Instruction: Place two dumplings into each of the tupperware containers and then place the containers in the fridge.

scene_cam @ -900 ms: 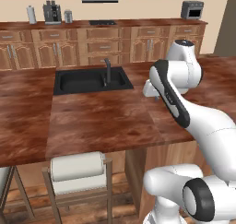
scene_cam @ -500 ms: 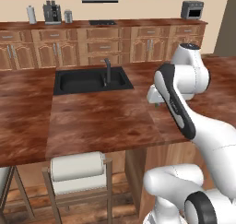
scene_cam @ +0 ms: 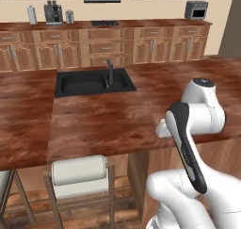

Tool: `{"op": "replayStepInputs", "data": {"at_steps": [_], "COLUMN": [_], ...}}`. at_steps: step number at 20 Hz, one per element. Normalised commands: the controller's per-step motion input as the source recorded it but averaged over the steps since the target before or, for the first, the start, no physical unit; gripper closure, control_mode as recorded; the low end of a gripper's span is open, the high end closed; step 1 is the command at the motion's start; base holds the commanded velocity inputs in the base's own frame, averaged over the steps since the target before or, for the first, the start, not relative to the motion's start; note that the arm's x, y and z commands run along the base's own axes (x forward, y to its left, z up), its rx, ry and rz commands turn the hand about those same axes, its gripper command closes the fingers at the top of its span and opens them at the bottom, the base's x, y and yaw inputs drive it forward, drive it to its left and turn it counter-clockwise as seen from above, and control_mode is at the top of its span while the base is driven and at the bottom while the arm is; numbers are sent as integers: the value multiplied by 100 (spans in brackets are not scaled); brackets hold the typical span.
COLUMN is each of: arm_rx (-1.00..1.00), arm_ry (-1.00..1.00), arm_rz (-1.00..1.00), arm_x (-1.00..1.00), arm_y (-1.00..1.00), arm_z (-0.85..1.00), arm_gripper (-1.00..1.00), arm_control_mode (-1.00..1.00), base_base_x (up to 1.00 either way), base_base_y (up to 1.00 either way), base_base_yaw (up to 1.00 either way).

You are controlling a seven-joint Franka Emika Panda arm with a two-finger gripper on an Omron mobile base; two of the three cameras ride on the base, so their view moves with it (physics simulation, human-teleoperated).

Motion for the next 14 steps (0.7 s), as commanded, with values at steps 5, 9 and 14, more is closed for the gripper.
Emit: {"op": "replayStepInputs", "data": {"at_steps": [5, 9, 14], "arm_rx": [0, 0, 0], "arm_ry": [0, -5, 0], "arm_rz": [0, 0, 0], "arm_x": [-51, -50, 0], "arm_y": [0, 0, 0], "arm_z": [-42, -9, 0], "arm_gripper": [-100, -100, -100], "arm_control_mode": [-100, 100, 100], "base_base_x": [0, -19, -69], "base_base_y": [0, 0, 18], "base_base_yaw": [0, 0, 0]}}
